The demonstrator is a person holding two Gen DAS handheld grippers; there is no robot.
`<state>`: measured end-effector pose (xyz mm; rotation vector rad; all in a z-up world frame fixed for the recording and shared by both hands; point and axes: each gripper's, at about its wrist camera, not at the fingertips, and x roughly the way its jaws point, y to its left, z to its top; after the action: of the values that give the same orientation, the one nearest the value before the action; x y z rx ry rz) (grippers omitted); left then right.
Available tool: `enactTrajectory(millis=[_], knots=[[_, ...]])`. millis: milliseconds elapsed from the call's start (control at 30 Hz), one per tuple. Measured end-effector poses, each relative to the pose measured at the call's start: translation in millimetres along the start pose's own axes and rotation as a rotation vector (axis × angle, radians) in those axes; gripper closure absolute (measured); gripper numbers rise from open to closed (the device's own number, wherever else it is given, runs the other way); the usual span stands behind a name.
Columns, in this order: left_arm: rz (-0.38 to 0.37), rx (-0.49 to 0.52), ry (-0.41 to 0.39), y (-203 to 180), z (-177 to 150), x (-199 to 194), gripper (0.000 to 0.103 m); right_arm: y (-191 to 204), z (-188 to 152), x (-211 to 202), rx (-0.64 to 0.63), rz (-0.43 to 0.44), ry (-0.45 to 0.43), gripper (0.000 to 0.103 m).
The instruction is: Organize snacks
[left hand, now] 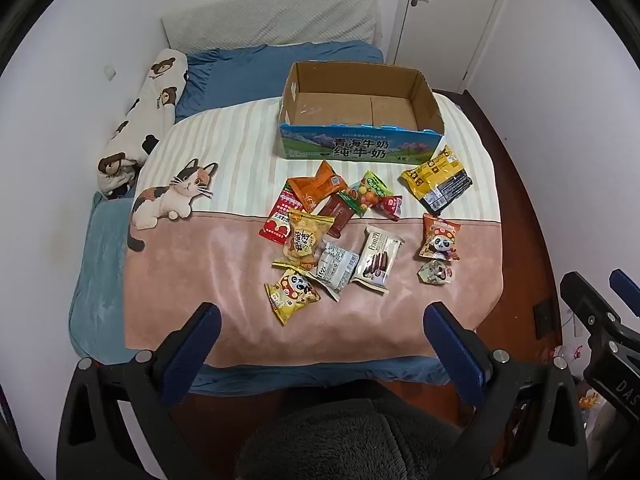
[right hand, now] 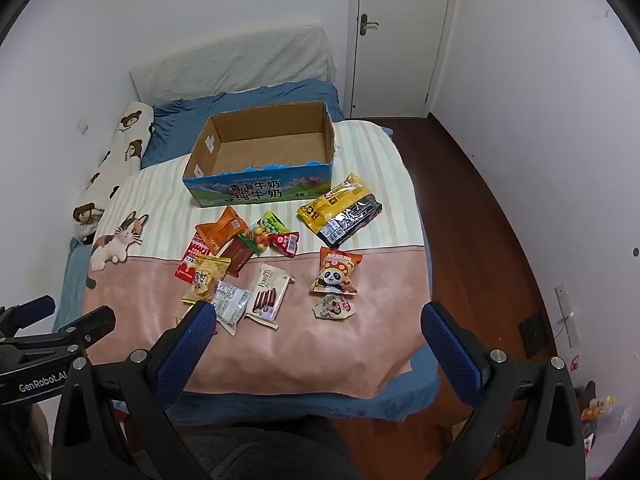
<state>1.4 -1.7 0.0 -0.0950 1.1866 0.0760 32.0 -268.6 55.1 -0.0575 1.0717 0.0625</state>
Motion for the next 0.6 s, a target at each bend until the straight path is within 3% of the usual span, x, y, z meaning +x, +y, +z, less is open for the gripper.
enactTrajectory(millis=[600], knots=[[-0.003, 0.007, -0.01, -10.4, -0.5, -11.0, 0.0, -2.9, -1.1, -3.0, -0.011, 0.004, 0.009, 0.0]])
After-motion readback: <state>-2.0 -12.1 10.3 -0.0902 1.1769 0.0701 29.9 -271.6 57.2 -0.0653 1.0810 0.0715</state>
